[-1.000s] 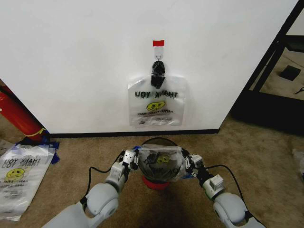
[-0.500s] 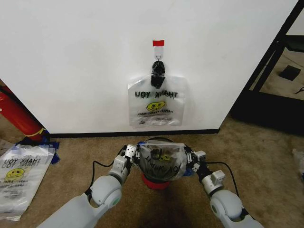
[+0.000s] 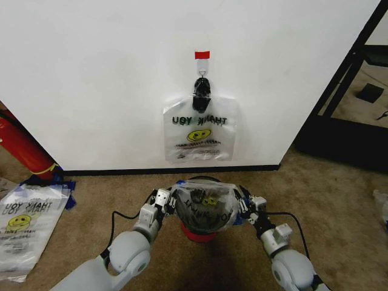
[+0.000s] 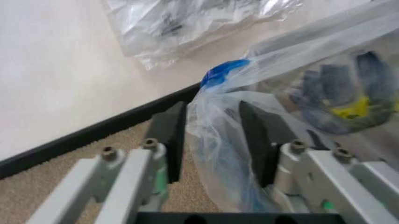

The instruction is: Pick up the garbage bag from the wall and place it over the trash bin.

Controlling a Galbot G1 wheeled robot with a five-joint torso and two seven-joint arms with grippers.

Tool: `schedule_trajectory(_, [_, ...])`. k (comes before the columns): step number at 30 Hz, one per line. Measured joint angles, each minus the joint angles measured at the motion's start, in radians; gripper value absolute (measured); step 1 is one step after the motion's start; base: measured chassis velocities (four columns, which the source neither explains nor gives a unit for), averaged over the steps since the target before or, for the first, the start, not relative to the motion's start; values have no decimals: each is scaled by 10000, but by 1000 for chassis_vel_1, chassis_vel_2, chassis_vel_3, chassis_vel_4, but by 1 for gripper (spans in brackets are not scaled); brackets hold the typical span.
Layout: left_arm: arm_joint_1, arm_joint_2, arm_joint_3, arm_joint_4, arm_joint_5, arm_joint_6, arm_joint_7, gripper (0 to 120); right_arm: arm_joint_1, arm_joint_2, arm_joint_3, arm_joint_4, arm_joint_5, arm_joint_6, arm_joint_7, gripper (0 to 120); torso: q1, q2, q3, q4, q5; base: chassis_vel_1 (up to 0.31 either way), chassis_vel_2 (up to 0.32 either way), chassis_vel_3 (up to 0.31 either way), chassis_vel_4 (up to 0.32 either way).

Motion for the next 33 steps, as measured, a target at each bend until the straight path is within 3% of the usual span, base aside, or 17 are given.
schedule_trajectory(10, [1720,661,-667,-1742,463,-269,18,75,-1163,164,1157,510,-1528,1807,-857,77,-1,0,-1,5,1,0,0,0,0])
schedule_trajectory(11, [1689,723,-697,-1886,362,-318,43,82,-1386,314,1325,695,-1538,2019,-858,81,-1,0,-1,4,0,0,0,0,0])
schedule_trajectory(14, [1353,889,-636,-1984,74,-353,271,89,-1745,589,1605,983,-1491,2480,-895,90,-1,0,-1,1,0,0,0,0,0])
schedule_trajectory(16, [997,1101,-579,-1956,-85,-467,670,97,-2097,878,1836,1269,-1080,3005,-1079,96,-1,0,0,-12,-1,0,0,0,0])
schedule_trajectory(20, [718,1349,-633,-1777,-687,-571,1157,100,-2599,1222,2079,1641,-165,3617,-1570,100,-1,0,0,5,-1,0,0,0,0])
schedule_trajectory(23, [-68,1277,-290,-1138,-1298,-487,1314,100,-3095,1589,2463,1722,470,4007,-1776,100,-1,0,1,9,2,0,0,0,0])
schedule_trajectory(25, [-1046,1106,114,-581,-1848,-271,1362,100,-3572,1840,2783,1706,919,4329,-1887,100,0,0,1,-9,-3,0,0,0,0])
schedule_trajectory(29, [-2270,906,568,-61,-2596,13,1406,100,-3958,1984,3030,1508,1176,4721,-2057,100,1,0,1,1,1,0,0,0,0])
schedule_trajectory(33, [-3956,743,1655,553,-3241,366,1566,100,-4100,2196,3173,1421,1289,4842,-2087,100,0,0,1,0,1,0,0,0,0])
